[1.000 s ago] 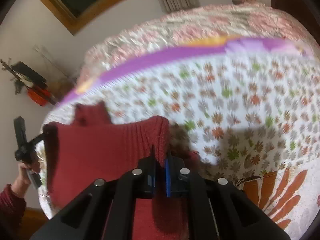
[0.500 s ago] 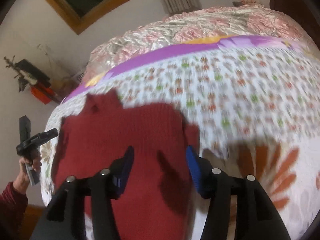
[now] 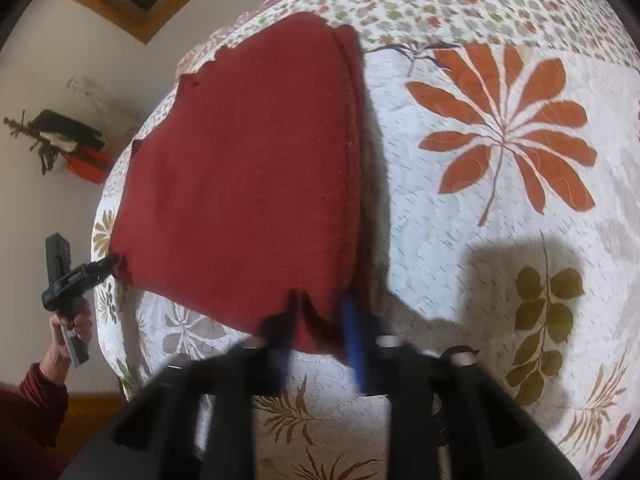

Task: Fold small clothes

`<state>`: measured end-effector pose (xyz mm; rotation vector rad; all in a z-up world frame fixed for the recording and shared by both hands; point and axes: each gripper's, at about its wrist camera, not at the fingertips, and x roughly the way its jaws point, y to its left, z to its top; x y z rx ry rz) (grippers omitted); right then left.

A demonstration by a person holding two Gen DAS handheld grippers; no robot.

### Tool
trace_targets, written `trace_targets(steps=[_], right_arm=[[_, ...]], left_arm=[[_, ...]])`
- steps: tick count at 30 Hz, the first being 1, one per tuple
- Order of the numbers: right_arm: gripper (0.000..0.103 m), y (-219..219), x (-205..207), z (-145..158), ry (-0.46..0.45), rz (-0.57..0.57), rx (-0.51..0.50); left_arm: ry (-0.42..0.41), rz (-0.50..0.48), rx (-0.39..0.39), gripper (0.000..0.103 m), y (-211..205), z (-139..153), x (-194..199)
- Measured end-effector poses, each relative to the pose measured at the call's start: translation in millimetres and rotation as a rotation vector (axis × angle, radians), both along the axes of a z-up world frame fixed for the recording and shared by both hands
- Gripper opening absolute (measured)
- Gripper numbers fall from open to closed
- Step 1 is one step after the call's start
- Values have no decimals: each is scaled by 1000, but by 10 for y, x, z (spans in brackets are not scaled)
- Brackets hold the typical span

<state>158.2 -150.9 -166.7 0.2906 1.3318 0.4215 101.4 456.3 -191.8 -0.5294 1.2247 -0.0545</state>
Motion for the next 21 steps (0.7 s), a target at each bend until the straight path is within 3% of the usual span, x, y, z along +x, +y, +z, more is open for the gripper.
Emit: trace_targets(steps=[1, 2, 5, 12, 16, 18, 19, 21], right_arm=[[10, 13, 8, 29, -5, 1, 1], [9, 19, 3, 61, -10, 2, -3], [8, 15, -58, 111, -12, 8, -48], [7, -31, -177, -335, 68, -1, -136], [12, -69, -210, -271, 45, -18, -109], [29, -121, -232, -141, 34, -30, -102], [30, -137, -252, -29, 6, -32, -90], [36, -161, -244, 166, -42, -38, -42]], left_arm=[[26, -4, 26, 26, -24, -13, 32], [38, -6, 29, 19, -38, -3, 89], [51, 3, 60, 19, -42, 10, 92], [64, -10, 103, 20, -68, -198, 4], [68, -4, 115, 34, -50, -30, -61], [65, 0, 155, 52, -40, 175, -125], [35, 5, 163, 59, -50, 327, -146], [-30, 11, 159, 63, -85, 583, -167]])
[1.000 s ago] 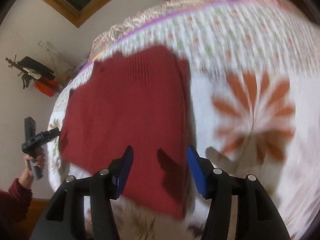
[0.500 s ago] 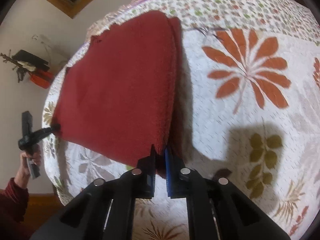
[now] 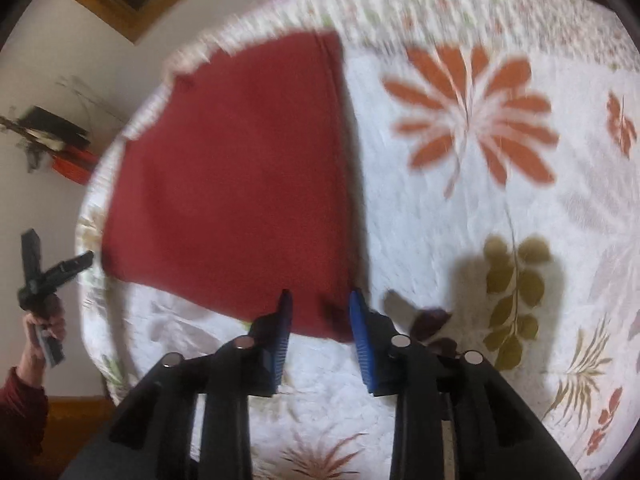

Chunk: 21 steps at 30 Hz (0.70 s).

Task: Fold small clothes

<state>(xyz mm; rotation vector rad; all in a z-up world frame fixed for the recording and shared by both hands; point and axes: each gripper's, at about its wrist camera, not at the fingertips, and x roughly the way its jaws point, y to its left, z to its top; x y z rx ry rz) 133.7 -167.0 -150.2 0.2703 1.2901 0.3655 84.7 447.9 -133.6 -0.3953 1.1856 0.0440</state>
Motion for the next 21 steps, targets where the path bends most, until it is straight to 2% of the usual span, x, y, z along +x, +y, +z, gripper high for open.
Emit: trace_targets(steps=[2, 3, 7, 11, 15, 19, 21], right_arm=[[43, -27, 95, 161, -33, -23, 38], [43, -15, 141, 190, -40, -28, 36], [49, 98, 443, 186, -36, -21, -13], [54, 152, 621, 8, -1, -13, -14], [58, 126, 707, -240, 61, -23, 14], [57, 96, 733, -481, 116, -16, 39], [51, 115, 728, -551, 122, -10, 37]], left_arm=[[-63, -7, -3, 67, -98, 230, 65], [-83, -13, 2, 67, -156, 292, 113], [-116, -88, 49, 68, -547, 342, 417], [-106, -144, 54, 68, -819, 139, 605], [-65, -130, 30, 68, -802, -175, 759], [-6, -111, 17, 68, -697, -422, 777], [17, -104, 15, 68, -644, -533, 780]])
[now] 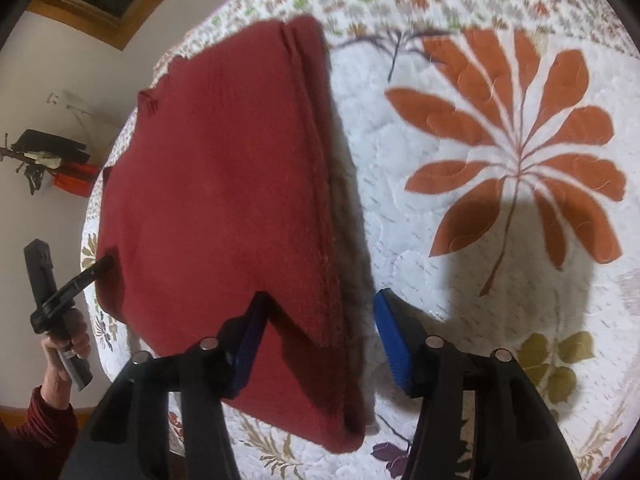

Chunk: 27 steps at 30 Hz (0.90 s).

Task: Fold small clothes

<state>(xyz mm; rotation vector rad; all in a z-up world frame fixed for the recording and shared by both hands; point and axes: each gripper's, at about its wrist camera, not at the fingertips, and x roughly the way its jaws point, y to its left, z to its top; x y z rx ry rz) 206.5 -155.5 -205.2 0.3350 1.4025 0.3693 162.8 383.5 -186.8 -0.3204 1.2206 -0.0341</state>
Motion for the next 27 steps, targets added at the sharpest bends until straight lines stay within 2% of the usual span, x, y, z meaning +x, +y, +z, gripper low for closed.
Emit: trace_targets(steps=[1, 3, 5, 10, 23, 27], right_arm=[[47, 13, 7, -30, -1, -2, 4], [24, 43, 12, -73, 16, 1, 57], [21, 113, 8, -40, 0, 17, 27], [18, 194, 11, -56, -1, 11, -20], [18, 165, 26, -144, 20, -25, -15], [17, 168, 30, -72, 41, -41, -25]], left_arm=[[4, -2, 4, 67, 6, -28, -2], [4, -18, 11, 67, 9, -92, -1], [5, -33, 28, 67, -20, -118, 10], [5, -57, 53, 67, -73, -162, 36], [4, -63, 23, 68, -69, -237, 91], [20, -50, -7, 68, -4, -202, 76]])
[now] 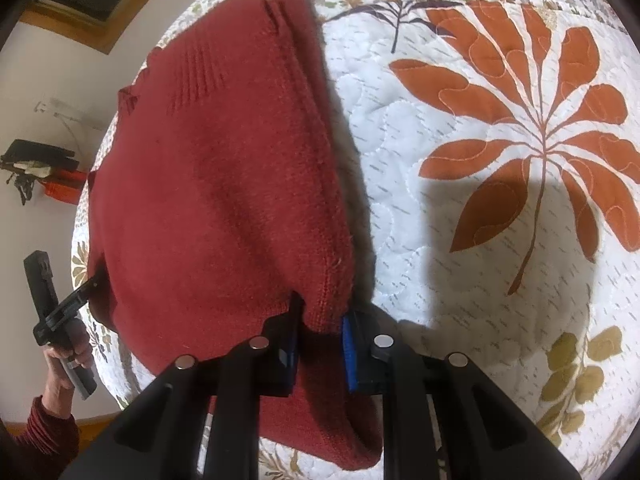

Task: Fold small clothes
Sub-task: 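Grasp the sweater side edge with the right tool and fold it inward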

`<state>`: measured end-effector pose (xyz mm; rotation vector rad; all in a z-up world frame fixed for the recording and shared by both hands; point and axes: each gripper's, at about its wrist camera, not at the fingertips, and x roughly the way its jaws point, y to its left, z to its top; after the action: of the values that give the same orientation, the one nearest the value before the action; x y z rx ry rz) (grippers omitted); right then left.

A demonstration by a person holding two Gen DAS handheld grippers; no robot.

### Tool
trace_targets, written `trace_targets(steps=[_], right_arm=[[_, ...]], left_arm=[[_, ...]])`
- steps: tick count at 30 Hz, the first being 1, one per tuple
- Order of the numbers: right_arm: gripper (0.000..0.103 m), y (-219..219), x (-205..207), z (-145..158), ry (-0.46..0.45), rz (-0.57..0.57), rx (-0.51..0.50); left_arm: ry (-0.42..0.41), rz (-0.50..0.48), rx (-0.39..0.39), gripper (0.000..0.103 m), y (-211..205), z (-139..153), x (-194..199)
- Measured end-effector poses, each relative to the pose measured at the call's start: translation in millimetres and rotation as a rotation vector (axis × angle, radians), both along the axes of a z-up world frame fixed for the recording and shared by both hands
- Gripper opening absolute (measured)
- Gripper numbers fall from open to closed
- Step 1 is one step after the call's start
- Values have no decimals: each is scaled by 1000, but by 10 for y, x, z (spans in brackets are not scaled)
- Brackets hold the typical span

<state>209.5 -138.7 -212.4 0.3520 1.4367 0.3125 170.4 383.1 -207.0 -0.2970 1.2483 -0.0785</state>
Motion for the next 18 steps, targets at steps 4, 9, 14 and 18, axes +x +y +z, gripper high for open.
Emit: trace_targets(steps=[4, 9, 14, 18], right_arm=[[15, 131, -6, 314, -23, 16, -15], [14, 609, 9, 838, -102, 84, 41], [14, 1271, 92, 1119, -167, 191, 50], [14, 1899, 118, 1129, -186, 305, 39]], left_arm=[[-16, 18, -38, 68, 168, 278, -123], [-90, 38, -54, 69, 379, 579, -304], [-105, 81, -73, 69, 571, 644, -367], [-108, 100, -80, 69, 634, 631, -480]])
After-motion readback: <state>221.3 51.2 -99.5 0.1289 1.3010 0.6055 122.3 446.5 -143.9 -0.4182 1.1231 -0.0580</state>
